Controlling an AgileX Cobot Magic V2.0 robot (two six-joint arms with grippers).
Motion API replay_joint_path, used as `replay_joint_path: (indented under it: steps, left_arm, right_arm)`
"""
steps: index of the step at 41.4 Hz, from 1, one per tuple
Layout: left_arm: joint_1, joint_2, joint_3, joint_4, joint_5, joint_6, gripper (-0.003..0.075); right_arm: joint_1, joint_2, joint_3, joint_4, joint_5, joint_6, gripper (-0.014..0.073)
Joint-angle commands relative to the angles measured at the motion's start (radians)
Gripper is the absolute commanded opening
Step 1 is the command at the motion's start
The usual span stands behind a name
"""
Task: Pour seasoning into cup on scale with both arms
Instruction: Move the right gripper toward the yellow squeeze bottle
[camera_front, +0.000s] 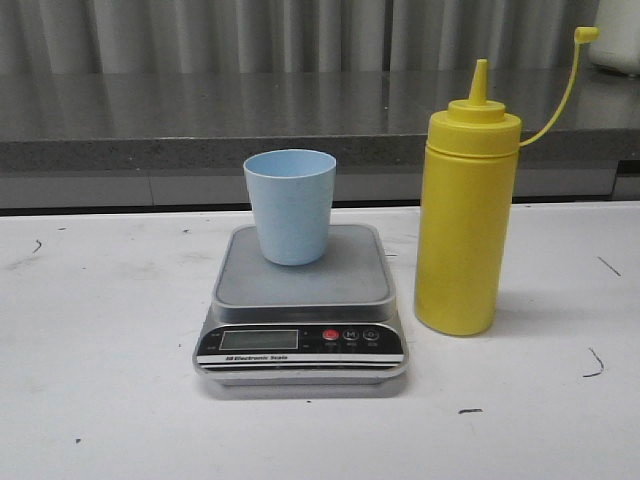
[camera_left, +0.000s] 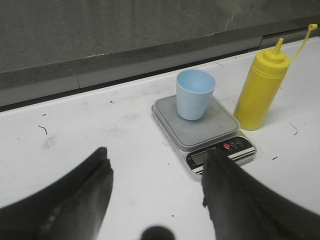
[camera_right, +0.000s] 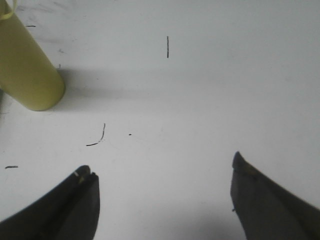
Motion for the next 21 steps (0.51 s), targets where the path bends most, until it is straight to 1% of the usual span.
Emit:
replay_joint_path:
  steps: [1,7,14,19,21]
  left_arm:
    - [0.003,0.009,-0.022,-0.003,-0.071,-0.010,0.0400]
    - [0.003,0.009,-0.022,-0.003,-0.071,-0.010,0.0400]
    - [0.003,0.009,-0.022,-0.003,-0.071,-0.010,0.0400]
    - [0.003,0.009,-0.022,-0.003,-0.071,-0.010,0.0400]
    - [0.003,0.009,-0.022,-0.003,-0.071,-0.010,0.0400]
  right_arm:
    - [0.050,0.017,-0.026,0.010,-0.083,-0.034,0.0566]
    - [0.159,0.051,-0.026,0.010,-0.103,-0.055,0.0601]
    - [0.273,0.113,-0.026,0.043,-0.152,-0.055,0.0602]
    - [0.342,0.162,-0.017,0.082,-0.240,-0.055,0.0596]
    - [0.370,0.184,-0.002,0.082,-0.320,-0.055,0.0596]
